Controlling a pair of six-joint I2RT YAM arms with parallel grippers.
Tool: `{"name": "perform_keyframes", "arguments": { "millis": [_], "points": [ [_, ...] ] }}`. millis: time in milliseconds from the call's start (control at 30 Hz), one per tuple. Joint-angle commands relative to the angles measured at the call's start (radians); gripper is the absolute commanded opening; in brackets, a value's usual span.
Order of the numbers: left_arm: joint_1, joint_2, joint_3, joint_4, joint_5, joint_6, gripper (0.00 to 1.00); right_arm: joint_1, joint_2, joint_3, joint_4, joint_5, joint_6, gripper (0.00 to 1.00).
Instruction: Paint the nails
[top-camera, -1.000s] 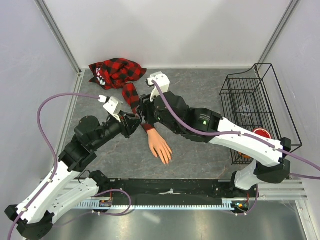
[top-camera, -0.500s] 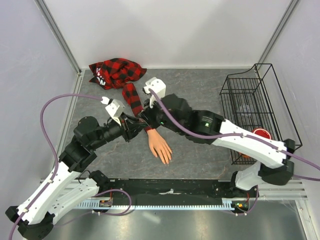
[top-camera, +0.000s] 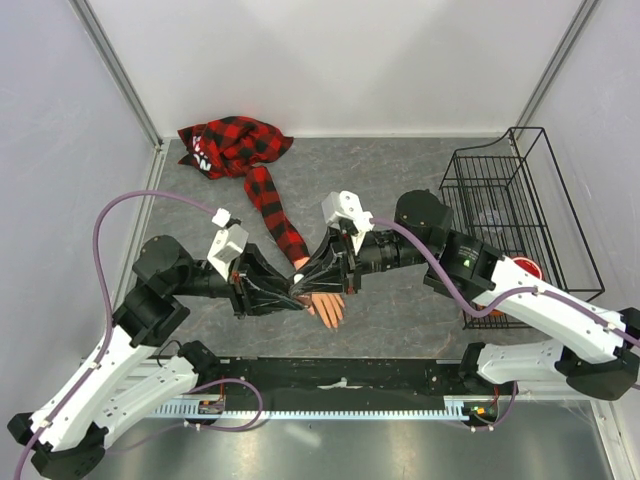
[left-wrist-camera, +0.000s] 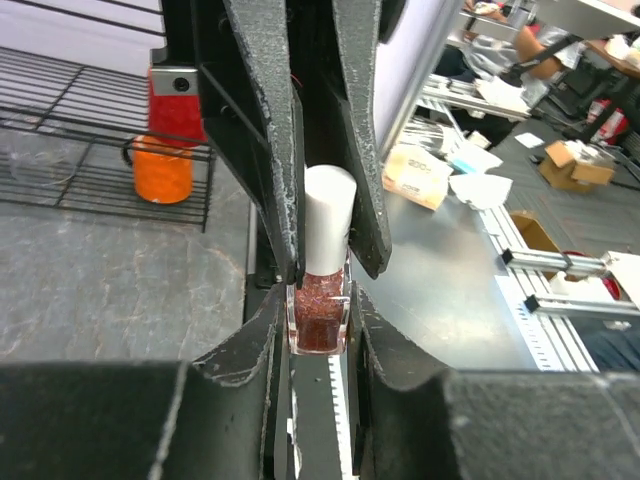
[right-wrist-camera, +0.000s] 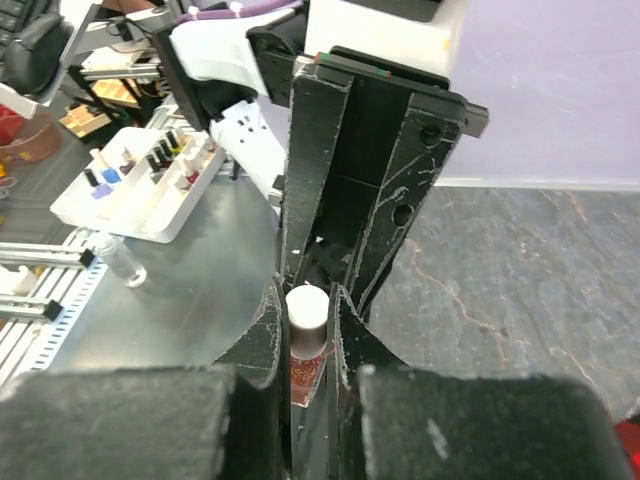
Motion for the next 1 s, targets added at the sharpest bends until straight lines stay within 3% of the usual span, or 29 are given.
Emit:
{"name": "perform_keyframes", "arguments": {
  "millis": [0, 33, 100, 133, 233, 333, 400, 600, 967],
  "points": [
    [0.007, -0.001, 0.072, 0.009, -0.299, 0.069, 0.02, 0.016, -0.008, -0.013, -0.031, 0.009, 0.006, 0.13],
    [0.007, -0.002, 0.086, -0.035, -0.350, 0.087, 0.02, 0.016, -0.025, -0.006, -0.040, 0.160, 0.027, 0.39],
    [0.007, -0.006, 0.103, -0.086, -0.529, 0.144, 0.02, 0.016, -0.026, 0.046, -0.097, 0.350, 0.067, 0.50],
    [0.007, -0.009, 0.105, -0.123, -0.586, 0.175, 0.02, 0.016, -0.017, 0.069, -0.123, 0.520, 0.125, 0.63],
    [0.007, -0.016, 0.098, -0.164, -0.772, 0.218, 0.02, 0.014, 0.003, 0.137, -0.194, 0.722, 0.257, 0.76],
    [0.007, -0.030, 0.076, -0.171, -0.823, 0.244, 0.02, 0.041, 0.027, 0.175, -0.201, 0.817, 0.343, 0.79],
    [0.007, -0.035, 0.060, -0.160, -0.834, 0.246, 0.02, 0.080, 0.052, 0.226, -0.243, 0.966, 0.362, 0.79],
    [0.007, -0.021, 0.057, -0.131, -0.818, 0.235, 0.02, 0.159, 0.197, 0.375, -0.339, 1.218, 0.369, 0.70],
    [0.007, -0.010, 0.031, -0.105, -0.776, 0.212, 0.02, 0.223, 0.349, 0.510, -0.385, 1.322, 0.286, 0.59]
  ]
}}
